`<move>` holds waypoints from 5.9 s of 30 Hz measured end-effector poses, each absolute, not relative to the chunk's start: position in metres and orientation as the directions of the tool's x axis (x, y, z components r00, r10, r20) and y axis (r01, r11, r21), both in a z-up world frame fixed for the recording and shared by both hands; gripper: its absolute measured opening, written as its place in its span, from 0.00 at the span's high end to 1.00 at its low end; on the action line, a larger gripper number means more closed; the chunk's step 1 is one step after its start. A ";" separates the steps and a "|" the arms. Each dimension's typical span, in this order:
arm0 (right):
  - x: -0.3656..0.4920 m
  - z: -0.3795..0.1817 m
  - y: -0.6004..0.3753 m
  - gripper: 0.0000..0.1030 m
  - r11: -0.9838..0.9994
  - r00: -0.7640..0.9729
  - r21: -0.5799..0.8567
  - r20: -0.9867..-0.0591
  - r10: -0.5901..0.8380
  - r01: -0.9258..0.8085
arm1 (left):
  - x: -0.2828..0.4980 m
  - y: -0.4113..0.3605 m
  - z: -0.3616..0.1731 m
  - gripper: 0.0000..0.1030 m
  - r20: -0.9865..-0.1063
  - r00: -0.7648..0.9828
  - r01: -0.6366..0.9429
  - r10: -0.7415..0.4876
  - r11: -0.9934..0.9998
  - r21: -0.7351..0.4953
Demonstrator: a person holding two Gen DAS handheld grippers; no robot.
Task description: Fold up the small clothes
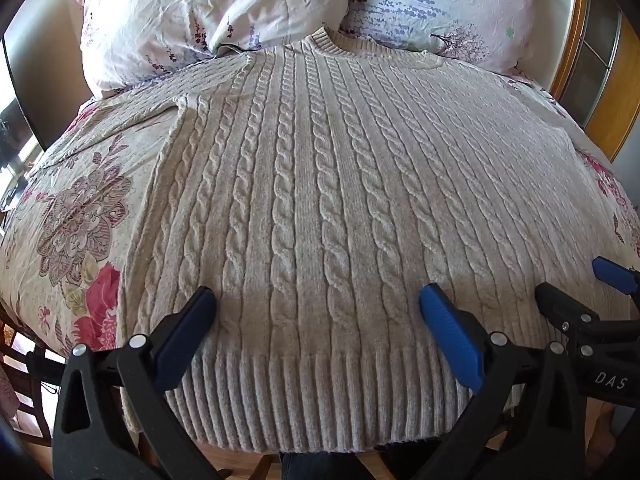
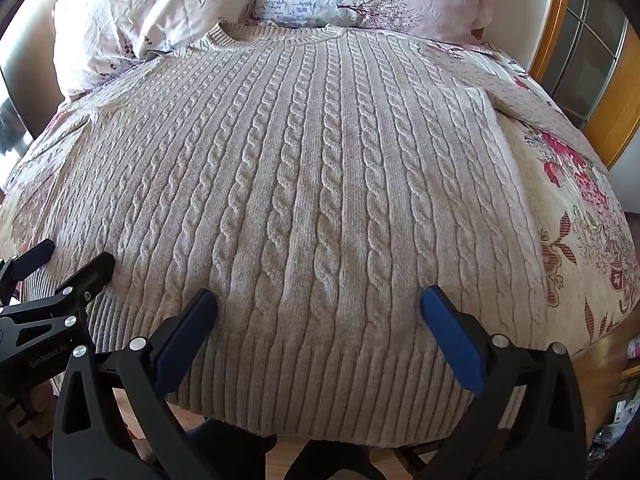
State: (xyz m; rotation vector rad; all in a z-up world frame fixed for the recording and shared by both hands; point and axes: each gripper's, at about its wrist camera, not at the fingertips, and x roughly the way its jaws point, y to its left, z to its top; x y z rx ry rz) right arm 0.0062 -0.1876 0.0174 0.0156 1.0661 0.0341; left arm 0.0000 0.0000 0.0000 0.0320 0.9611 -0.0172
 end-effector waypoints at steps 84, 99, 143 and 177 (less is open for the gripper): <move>0.007 0.017 -0.187 0.01 0.999 0.484 0.029 -0.874 0.036 -0.021 | 0.000 0.000 0.000 0.02 -0.818 0.575 0.029 0.001 0.999 0.022; 0.011 0.021 -0.193 0.01 0.993 0.493 0.055 -0.864 0.098 -0.102 | 0.001 0.000 0.000 0.02 -0.824 0.566 0.034 -0.002 0.999 0.021; 0.129 -0.012 -0.495 0.63 0.281 0.669 0.673 -0.733 0.124 0.684 | 0.101 0.094 0.066 0.02 -0.701 0.660 0.116 -0.270 0.958 -0.260; 0.169 0.039 -0.477 0.89 0.457 0.832 0.805 -0.511 0.215 0.377 | 0.095 0.040 0.037 0.02 -0.765 0.622 -0.020 -0.167 0.973 -0.229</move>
